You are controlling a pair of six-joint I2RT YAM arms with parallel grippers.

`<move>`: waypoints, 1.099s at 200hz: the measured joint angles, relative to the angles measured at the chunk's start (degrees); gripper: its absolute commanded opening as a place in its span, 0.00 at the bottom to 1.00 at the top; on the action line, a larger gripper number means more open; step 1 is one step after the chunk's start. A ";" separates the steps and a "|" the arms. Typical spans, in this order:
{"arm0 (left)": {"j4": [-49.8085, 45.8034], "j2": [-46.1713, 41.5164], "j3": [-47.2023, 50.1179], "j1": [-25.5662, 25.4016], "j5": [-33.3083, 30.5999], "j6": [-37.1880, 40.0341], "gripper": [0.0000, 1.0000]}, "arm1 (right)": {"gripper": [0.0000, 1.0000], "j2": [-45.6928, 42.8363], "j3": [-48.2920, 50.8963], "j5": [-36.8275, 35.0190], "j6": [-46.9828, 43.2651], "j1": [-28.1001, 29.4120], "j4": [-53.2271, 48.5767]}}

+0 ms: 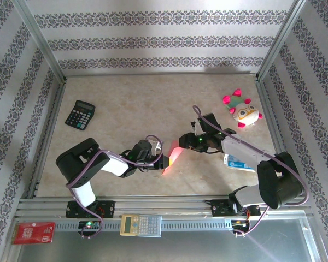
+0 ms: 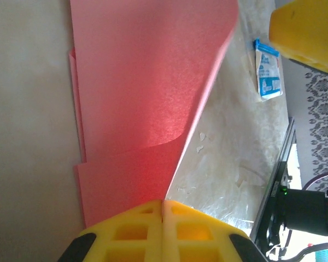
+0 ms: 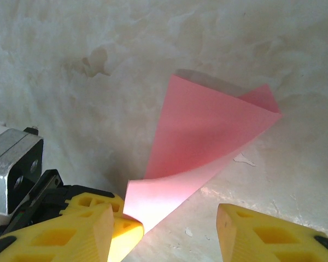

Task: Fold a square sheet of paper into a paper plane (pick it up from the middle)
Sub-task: Fold the wing for the fifth time at the center of the table.

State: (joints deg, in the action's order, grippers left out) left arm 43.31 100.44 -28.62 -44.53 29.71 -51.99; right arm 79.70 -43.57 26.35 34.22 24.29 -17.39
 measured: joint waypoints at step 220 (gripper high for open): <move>10.97 3.76 3.89 2.95 2.75 -11.45 0.00 | 0.23 7.17 -2.03 -1.92 -6.19 9.35 4.33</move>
State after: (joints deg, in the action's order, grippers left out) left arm 54.28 104.20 -24.73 -41.58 32.47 -63.44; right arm 86.87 -45.60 24.43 28.03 33.65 -13.06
